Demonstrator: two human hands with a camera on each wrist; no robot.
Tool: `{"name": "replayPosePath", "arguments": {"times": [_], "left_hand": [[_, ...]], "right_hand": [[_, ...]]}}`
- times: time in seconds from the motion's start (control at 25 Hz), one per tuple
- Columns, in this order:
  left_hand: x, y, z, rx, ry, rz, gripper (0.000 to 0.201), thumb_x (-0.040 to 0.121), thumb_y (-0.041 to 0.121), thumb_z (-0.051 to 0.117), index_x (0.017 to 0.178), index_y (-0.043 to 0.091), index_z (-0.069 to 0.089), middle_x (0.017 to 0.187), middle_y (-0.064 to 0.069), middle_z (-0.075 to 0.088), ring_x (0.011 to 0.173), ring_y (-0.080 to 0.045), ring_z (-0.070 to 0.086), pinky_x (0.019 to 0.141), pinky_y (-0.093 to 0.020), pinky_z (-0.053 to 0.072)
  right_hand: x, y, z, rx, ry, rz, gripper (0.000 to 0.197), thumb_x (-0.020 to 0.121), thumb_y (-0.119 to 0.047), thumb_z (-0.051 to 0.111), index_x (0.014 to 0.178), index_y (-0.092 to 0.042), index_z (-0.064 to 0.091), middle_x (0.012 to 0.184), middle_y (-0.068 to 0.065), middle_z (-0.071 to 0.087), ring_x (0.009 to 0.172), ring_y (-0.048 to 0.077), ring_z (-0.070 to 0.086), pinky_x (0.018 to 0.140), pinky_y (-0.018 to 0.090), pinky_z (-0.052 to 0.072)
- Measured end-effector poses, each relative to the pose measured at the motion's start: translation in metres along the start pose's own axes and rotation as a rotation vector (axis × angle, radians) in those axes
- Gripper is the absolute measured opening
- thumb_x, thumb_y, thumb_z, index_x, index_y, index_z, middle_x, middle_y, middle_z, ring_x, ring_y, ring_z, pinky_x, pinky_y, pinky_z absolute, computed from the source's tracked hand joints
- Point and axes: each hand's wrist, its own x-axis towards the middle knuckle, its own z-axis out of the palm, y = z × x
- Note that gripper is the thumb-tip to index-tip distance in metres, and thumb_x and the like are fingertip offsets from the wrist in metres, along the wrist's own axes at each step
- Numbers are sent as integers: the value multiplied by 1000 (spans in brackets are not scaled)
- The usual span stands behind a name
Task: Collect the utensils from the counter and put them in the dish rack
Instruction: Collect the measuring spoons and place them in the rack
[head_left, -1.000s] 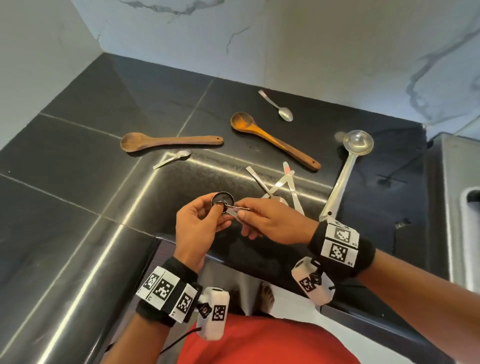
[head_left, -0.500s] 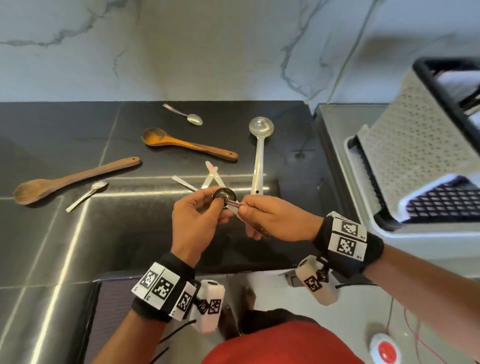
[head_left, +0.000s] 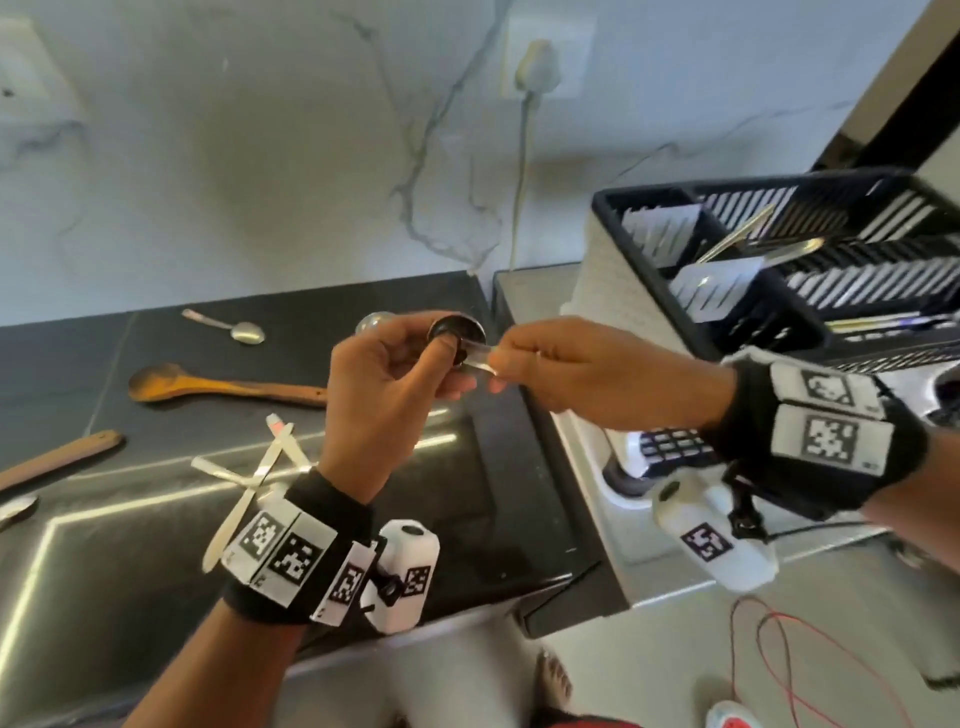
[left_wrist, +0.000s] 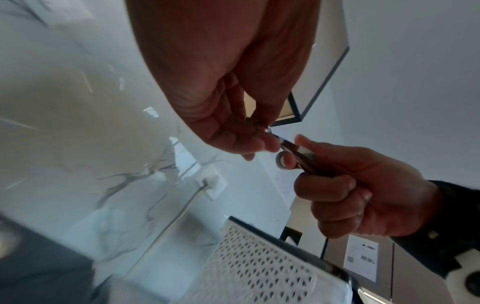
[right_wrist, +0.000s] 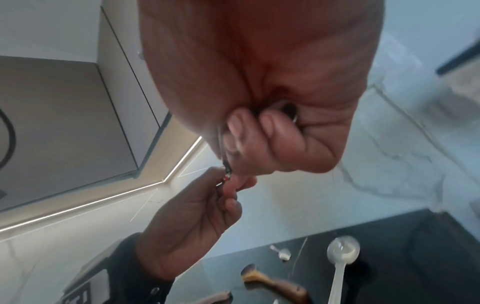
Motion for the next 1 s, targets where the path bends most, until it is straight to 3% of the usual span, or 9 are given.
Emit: {"name": "replayPosePath", "arguments": {"times": [0.16, 0.32, 0.4, 0.48, 0.56, 0.72, 0.84, 0.92, 1.0], "left_hand": [[45, 19, 84, -19, -120, 57, 18, 95, 9, 61, 112, 7, 68, 93, -9, 79, 77, -21, 77, 70, -28, 62], [76, 10, 146, 261, -186, 81, 39, 93, 30, 65, 129, 15, 59, 101, 0, 76, 93, -11, 72, 85, -33, 58], [82, 1, 163, 452, -253, 30, 51, 91, 39, 66, 137, 21, 53, 125, 2, 67, 111, -9, 64, 98, -35, 53], [84, -6, 173, 590, -310, -21, 61, 89, 42, 68, 143, 26, 46, 144, 3, 52, 125, -9, 53, 104, -33, 47], [82, -12, 179, 635, -336, -66, 66, 88, 39, 69, 146, 27, 42, 149, 4, 46, 127, -8, 48, 104, -32, 45], [85, -13, 181, 559, -354, -155, 70, 80, 42, 74, 142, 30, 46, 140, 7, 53, 121, -9, 57, 101, -32, 51], [89, -8, 177, 472, -369, -194, 75, 69, 44, 77, 137, 31, 50, 131, 7, 56, 110, -9, 64, 89, -24, 57], [91, -7, 178, 436, -373, -210, 72, 69, 36, 80, 135, 32, 52, 129, 7, 57, 107, -9, 66, 81, -15, 56], [94, -9, 179, 407, -364, -229, 70, 74, 25, 82, 136, 29, 52, 129, 5, 57, 108, -12, 66, 80, -14, 56]], "right_hand": [[-26, 23, -109, -392, -15, -21, 27, 102, -40, 43, 87, -26, 61, 63, -11, 49, 55, -1, 50, 57, 12, 39], [-27, 77, -200, -854, -41, -55, 28, 102, -48, 35, 89, -31, 53, 68, -10, 54, 61, 2, 49, 66, 28, 37], [-19, 111, -232, -956, -82, -22, 30, 102, -48, 33, 95, -29, 55, 71, -13, 53, 65, 1, 49, 71, 31, 38], [-11, 140, -250, -1029, -153, 0, 32, 102, -47, 33, 100, -27, 57, 72, -12, 54, 66, 6, 51, 67, 28, 37], [-1, 161, -255, -1065, -207, -24, 31, 103, -46, 32, 100, -27, 57, 72, -11, 55, 65, 11, 53, 60, 24, 32], [16, 178, -251, -1086, -275, -123, 31, 104, -44, 32, 104, -24, 56, 76, -10, 56, 64, 1, 46, 59, 22, 31], [31, 174, -265, -1002, -257, -144, 28, 104, -41, 35, 99, -25, 56, 72, -11, 53, 64, 2, 47, 60, 18, 30], [44, 173, -283, -932, -216, -149, 27, 103, -43, 37, 94, -28, 57, 74, -9, 56, 67, 7, 52, 63, 23, 34], [60, 178, -296, -895, -227, -118, 26, 103, -43, 39, 87, -32, 57, 76, -4, 59, 70, 12, 55, 68, 30, 37]]}}
